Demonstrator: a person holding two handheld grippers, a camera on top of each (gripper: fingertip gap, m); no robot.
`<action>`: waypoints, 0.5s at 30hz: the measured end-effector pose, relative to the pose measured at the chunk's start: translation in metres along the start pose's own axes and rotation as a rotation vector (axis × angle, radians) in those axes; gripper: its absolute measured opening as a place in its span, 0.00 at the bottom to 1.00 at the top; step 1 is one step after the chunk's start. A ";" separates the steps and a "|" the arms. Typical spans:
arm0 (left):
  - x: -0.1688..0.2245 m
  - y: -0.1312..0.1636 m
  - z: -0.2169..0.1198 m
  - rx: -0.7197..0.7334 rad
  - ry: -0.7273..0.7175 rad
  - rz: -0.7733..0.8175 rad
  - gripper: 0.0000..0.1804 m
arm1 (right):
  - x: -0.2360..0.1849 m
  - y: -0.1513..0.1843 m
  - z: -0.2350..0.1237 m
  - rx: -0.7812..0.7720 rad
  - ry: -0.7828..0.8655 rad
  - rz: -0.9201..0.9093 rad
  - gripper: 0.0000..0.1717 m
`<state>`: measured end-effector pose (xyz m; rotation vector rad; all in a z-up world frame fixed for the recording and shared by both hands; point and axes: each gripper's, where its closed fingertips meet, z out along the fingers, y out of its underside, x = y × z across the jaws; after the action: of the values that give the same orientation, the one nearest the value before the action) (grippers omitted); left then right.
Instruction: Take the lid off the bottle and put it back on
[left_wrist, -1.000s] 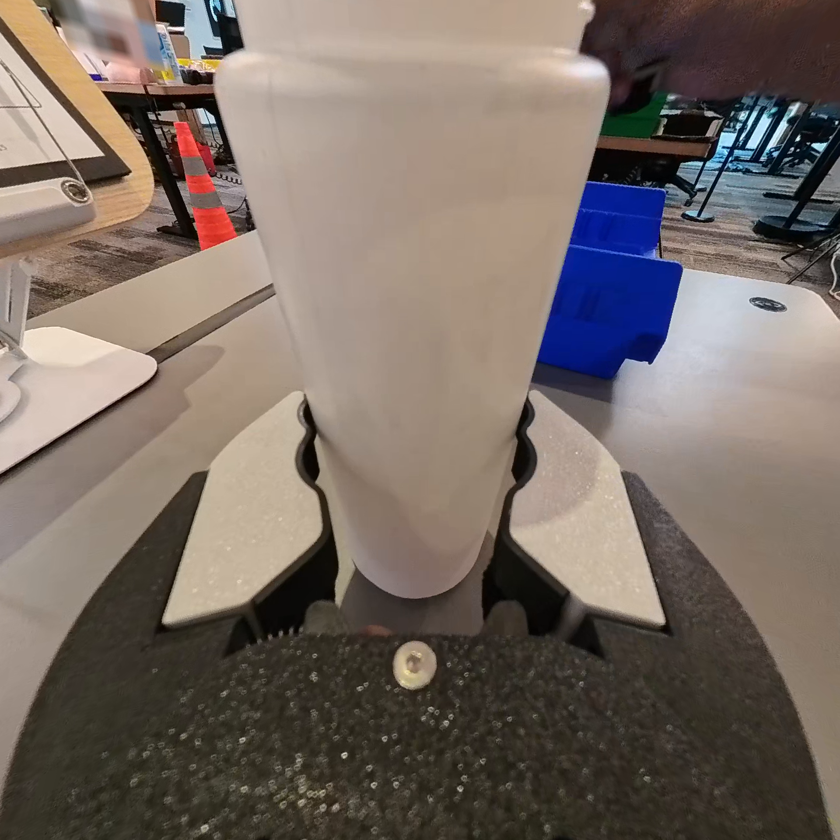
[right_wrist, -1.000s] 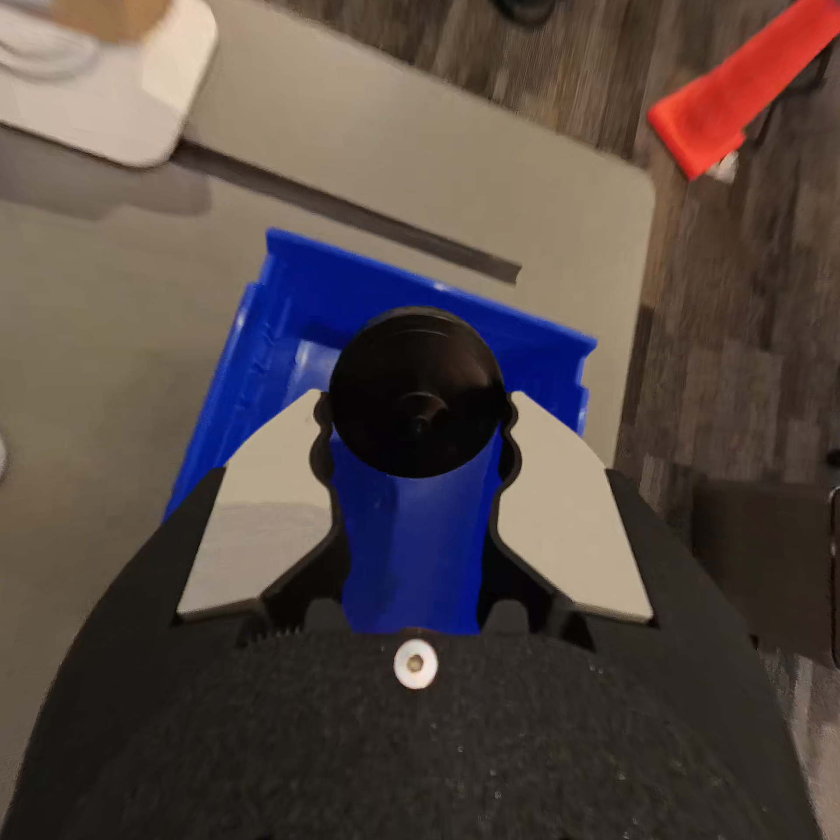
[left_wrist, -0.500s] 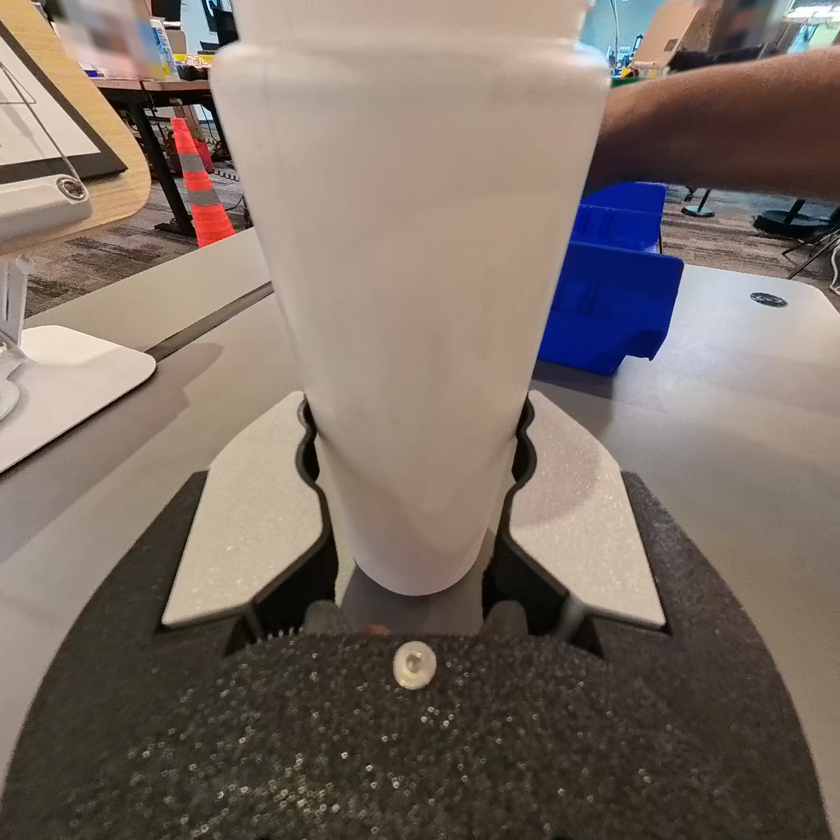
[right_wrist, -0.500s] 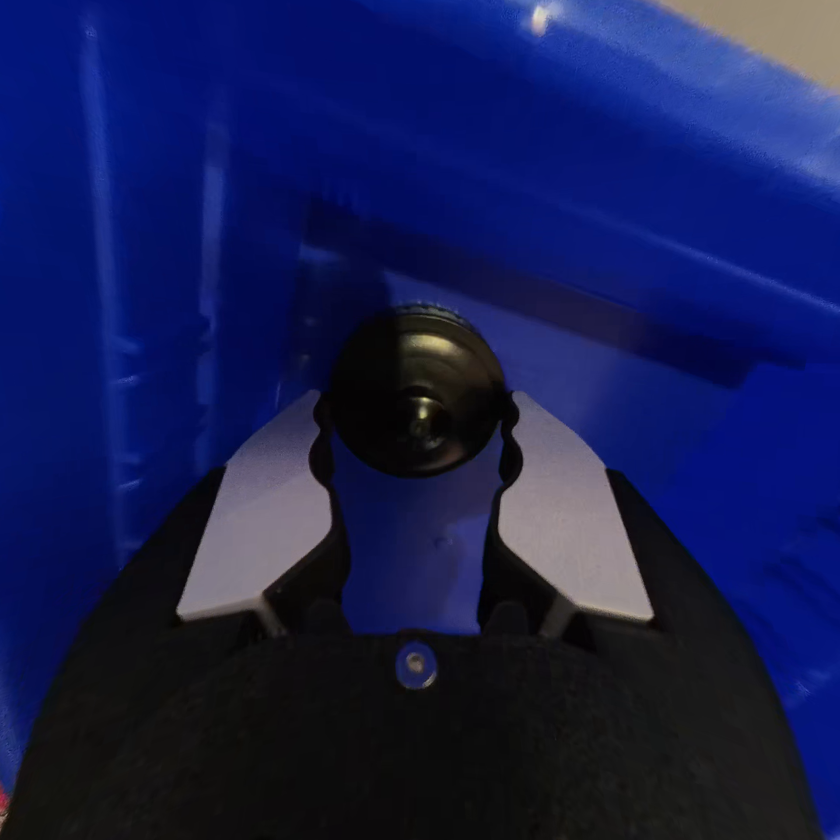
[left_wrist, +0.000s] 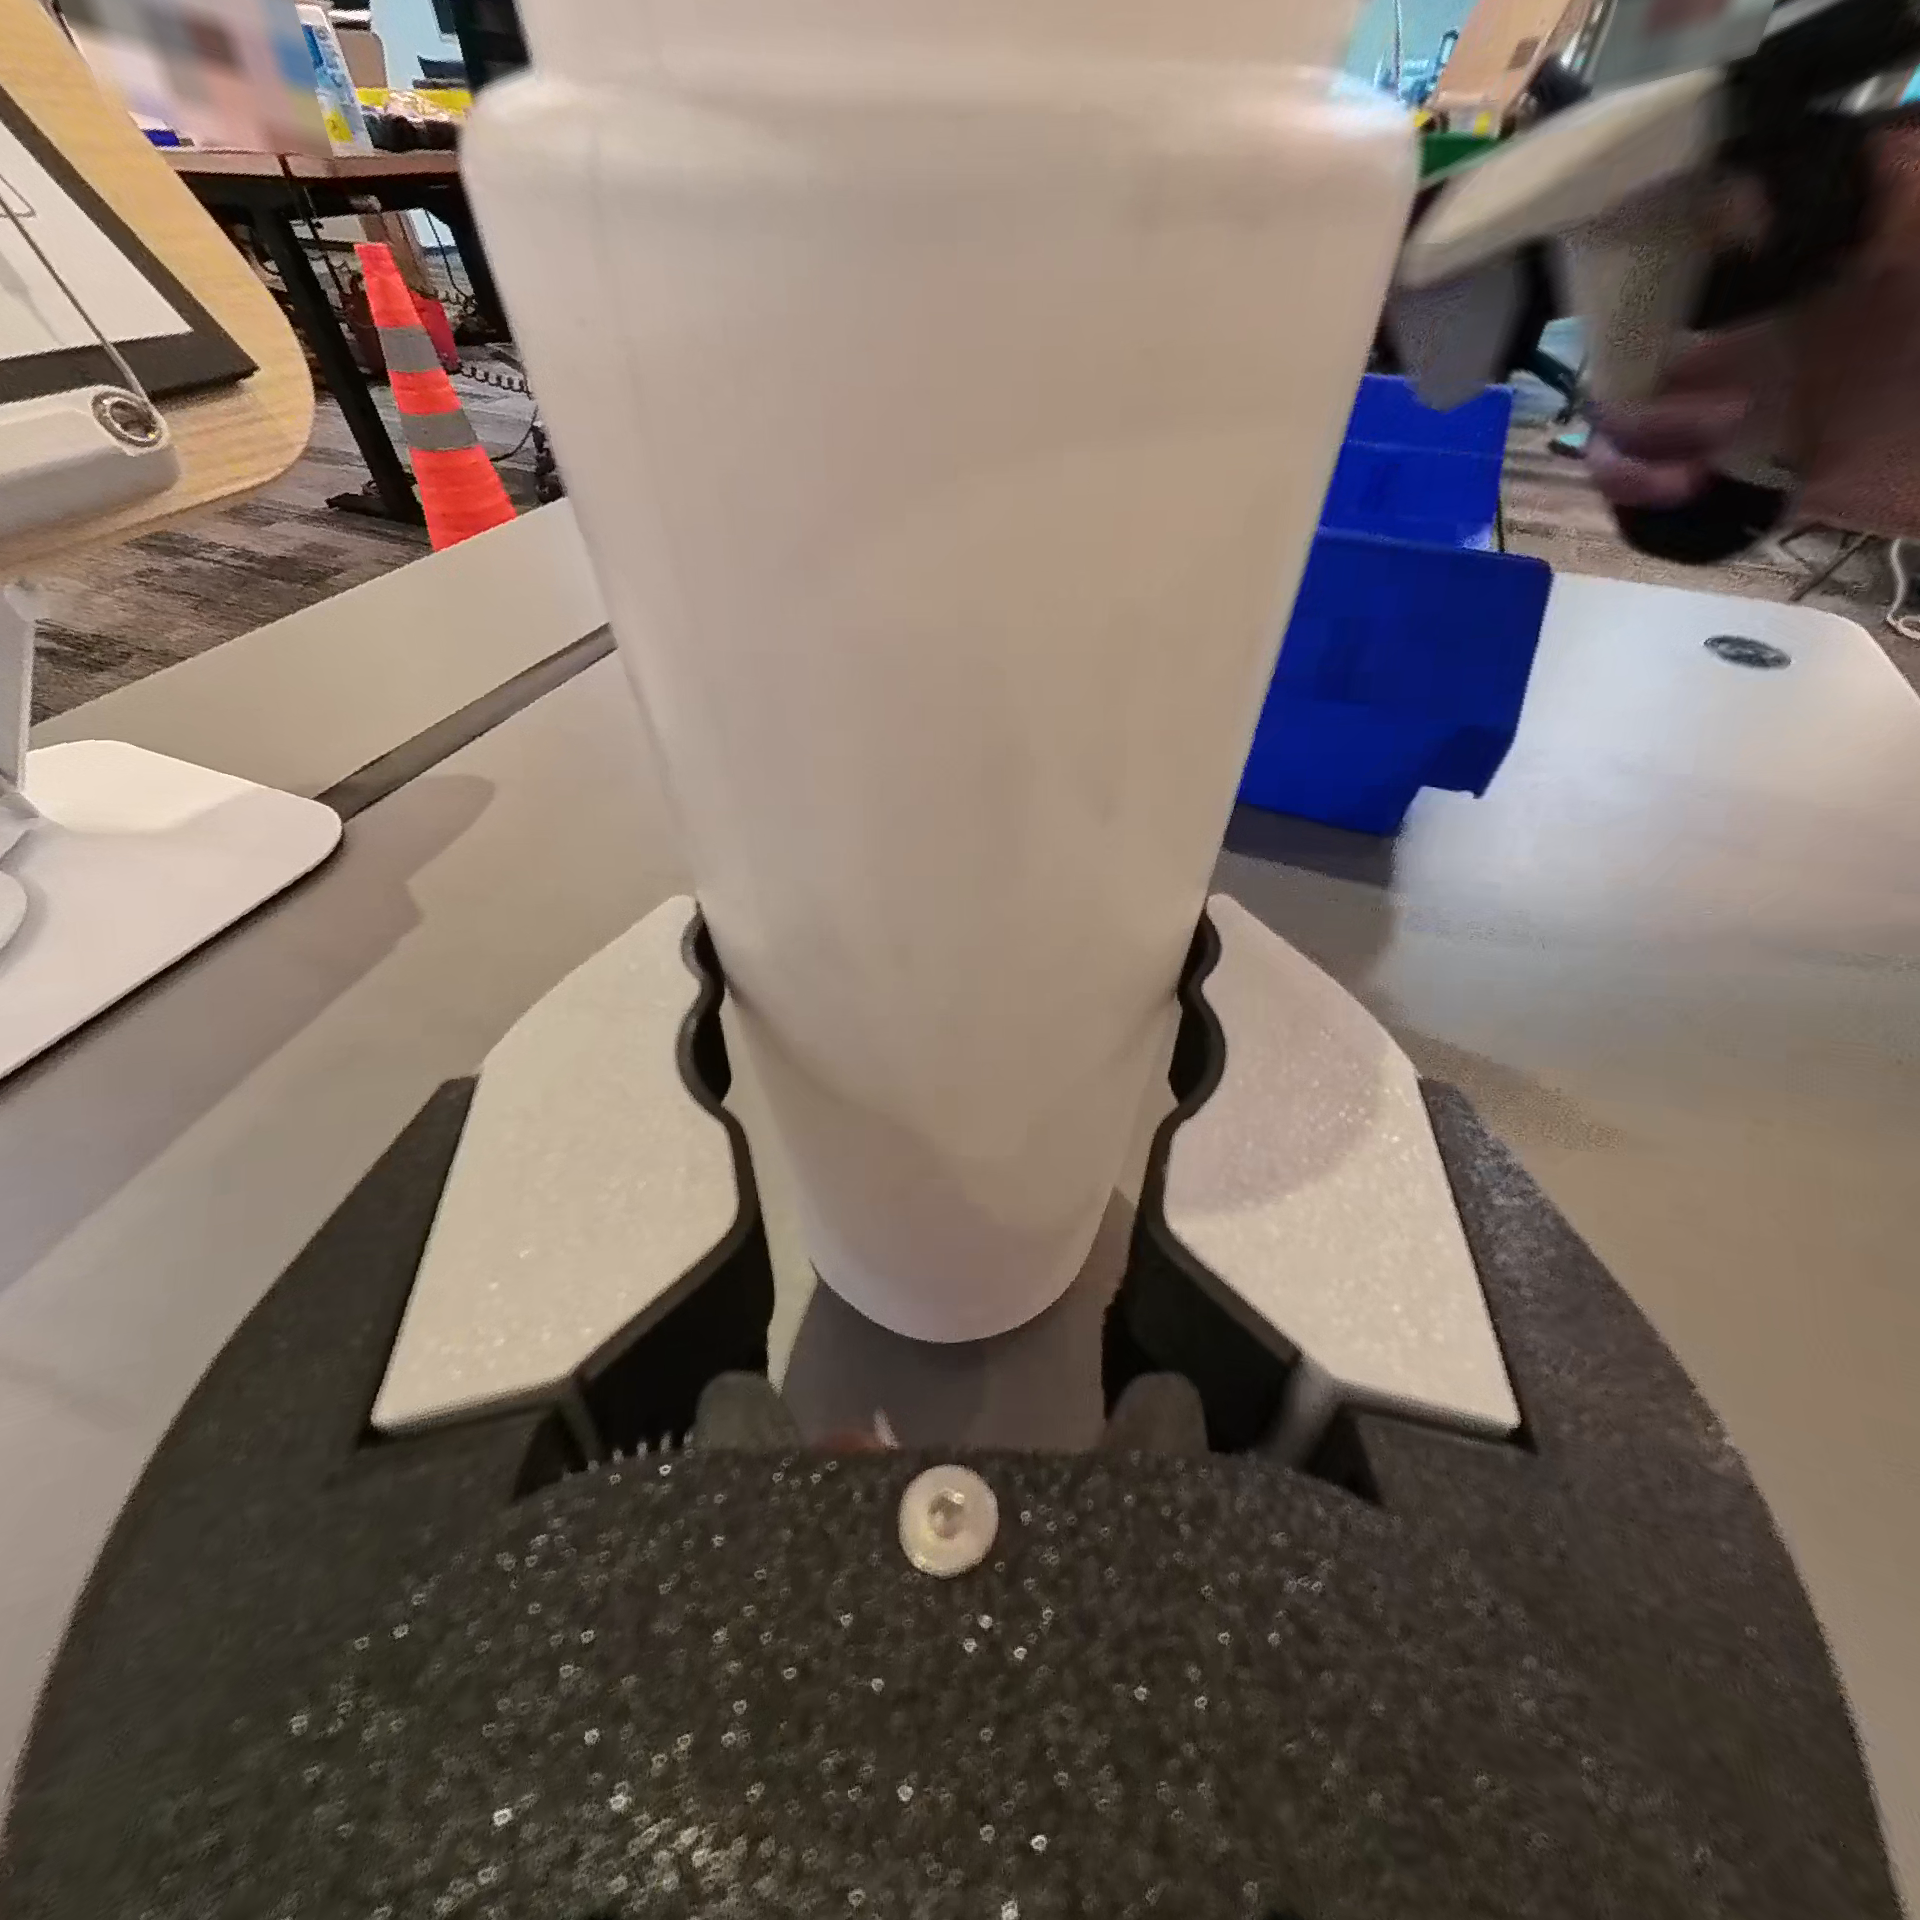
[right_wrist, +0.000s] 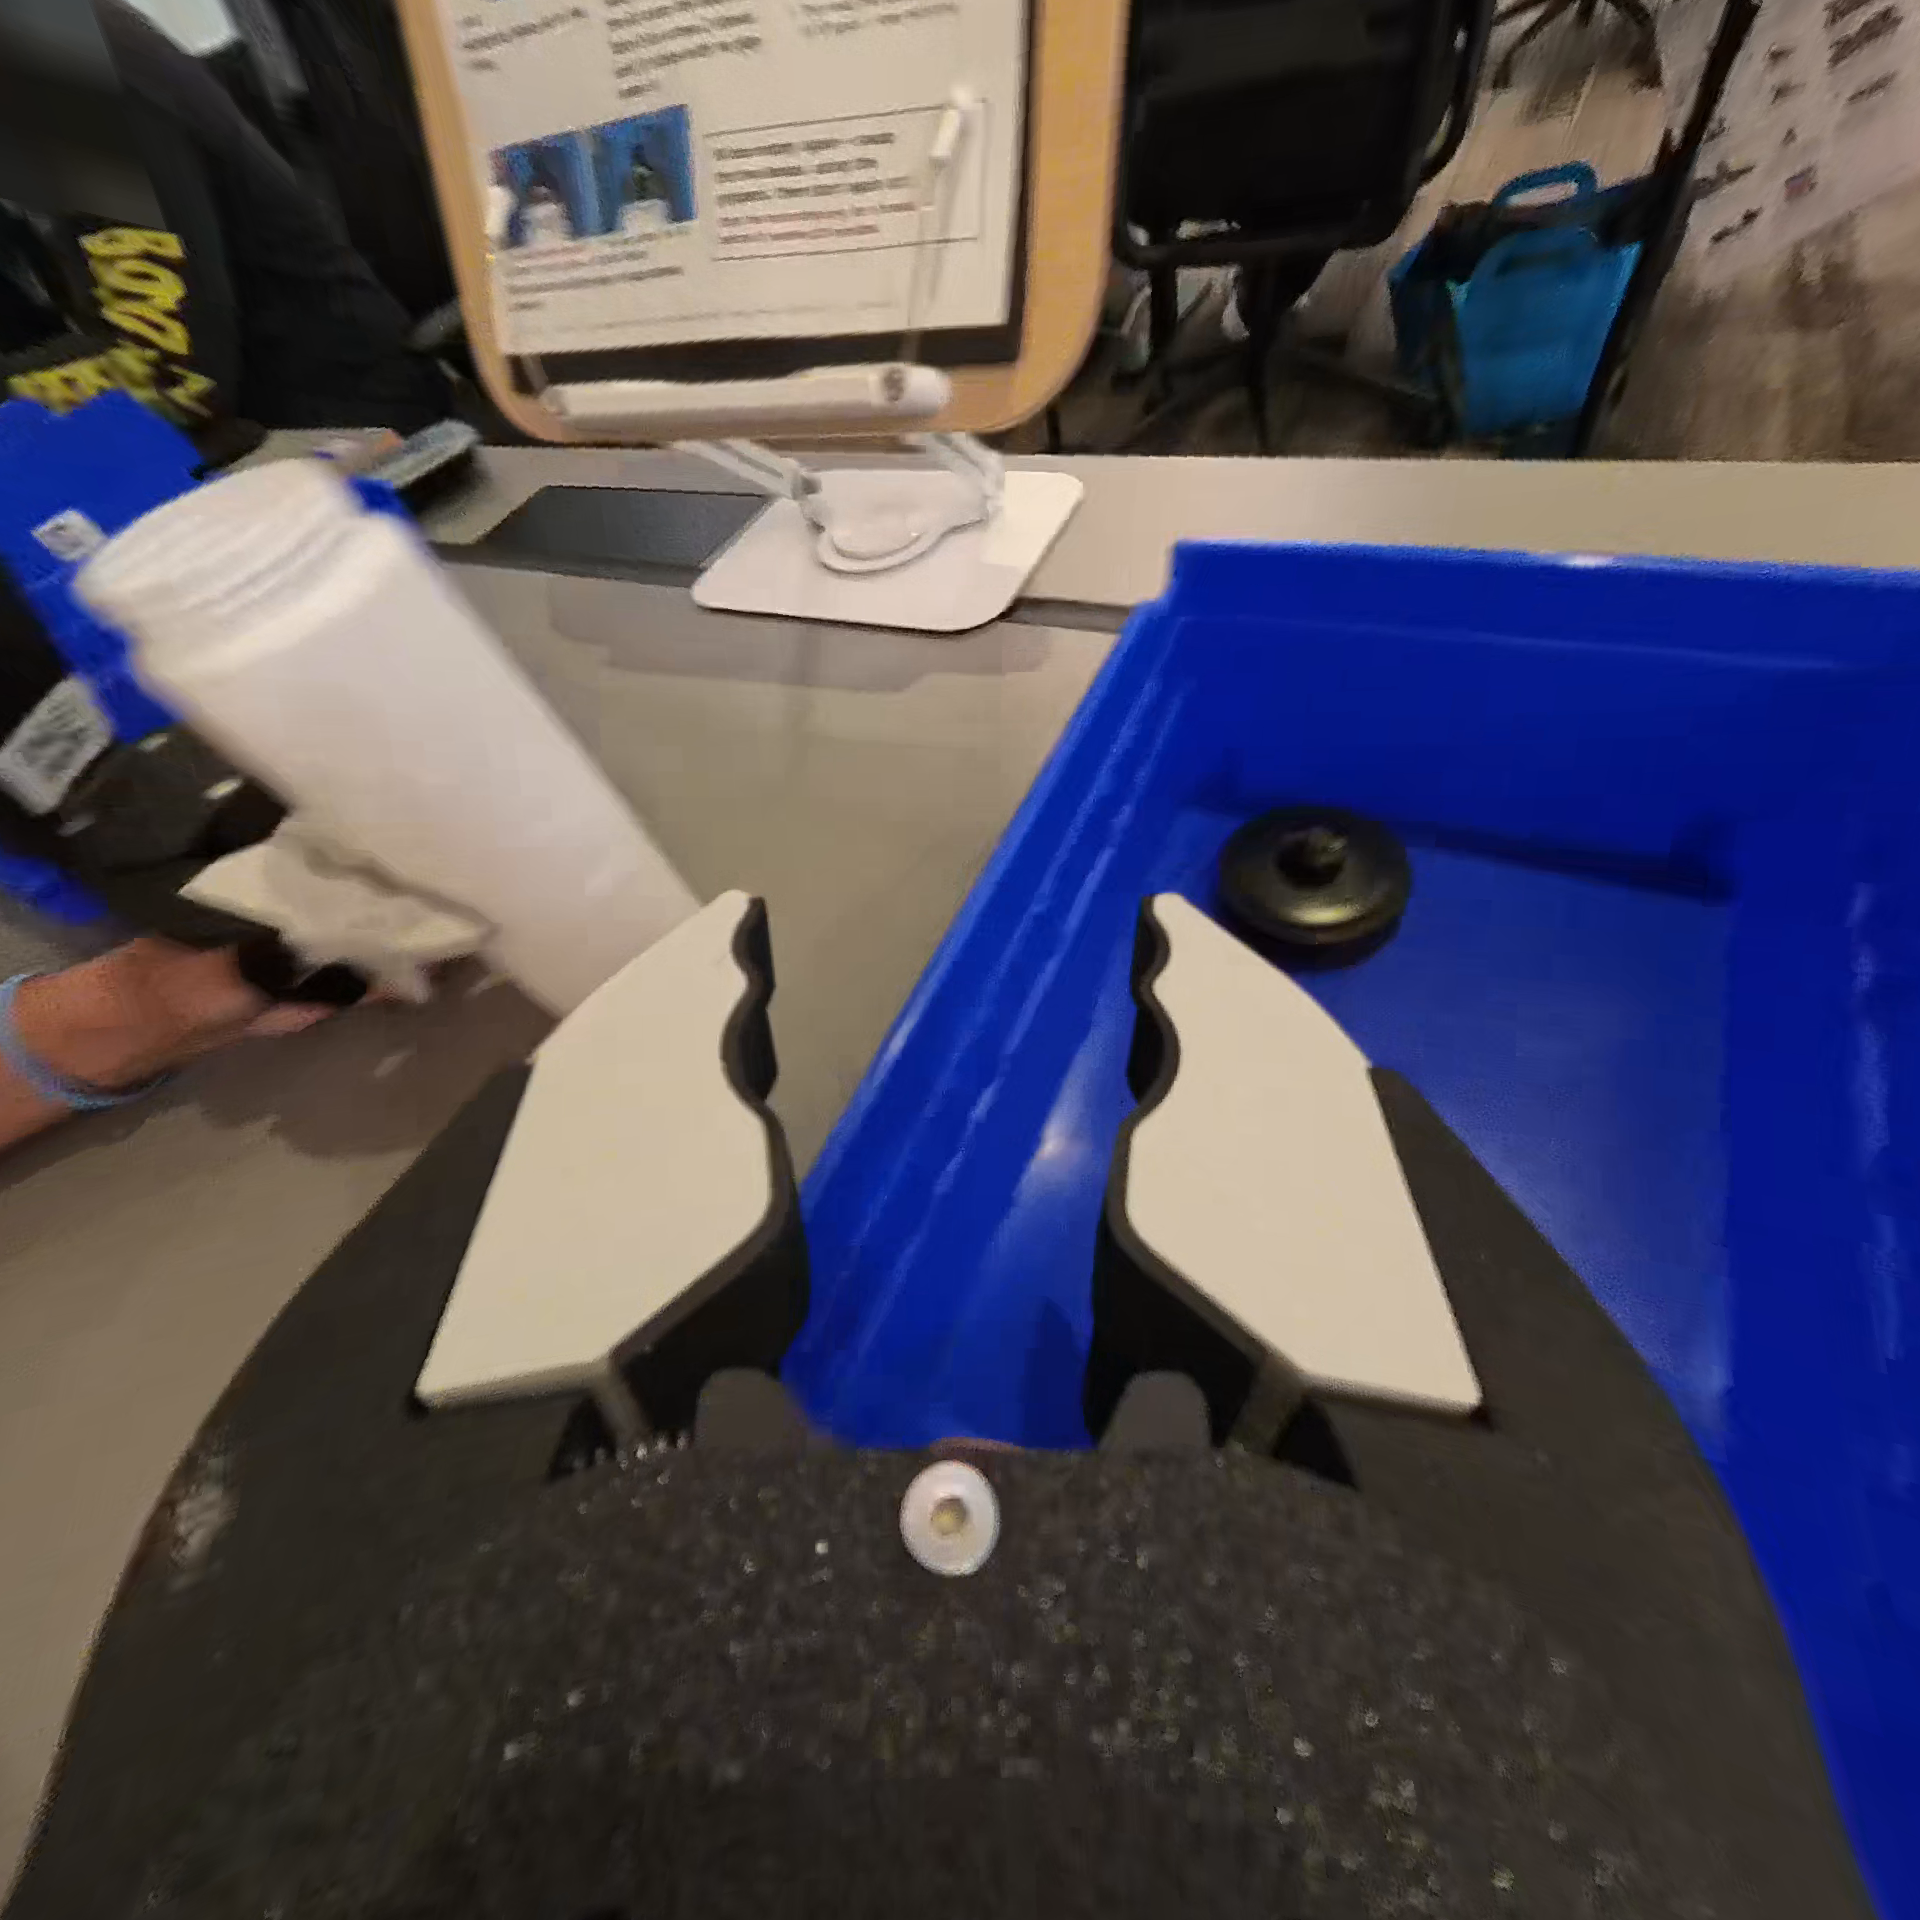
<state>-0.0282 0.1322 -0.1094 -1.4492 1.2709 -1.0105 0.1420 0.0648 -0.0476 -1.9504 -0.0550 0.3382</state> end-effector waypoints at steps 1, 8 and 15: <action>0.000 0.000 0.000 -0.003 -0.001 0.000 0.46 | -0.019 0.010 -0.010 0.012 -0.033 -0.004 0.39; 0.001 -0.005 -0.006 0.007 0.001 0.013 0.46 | -0.154 0.087 -0.024 0.041 -0.387 0.027 0.44; 0.026 -0.045 -0.041 0.070 0.257 -0.032 0.46 | -0.208 0.053 0.015 0.117 -0.507 -0.252 0.57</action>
<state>-0.0538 0.1030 -0.0562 -1.3207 1.3816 -1.2825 -0.0675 0.0166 -0.0572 -1.6769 -0.5911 0.6436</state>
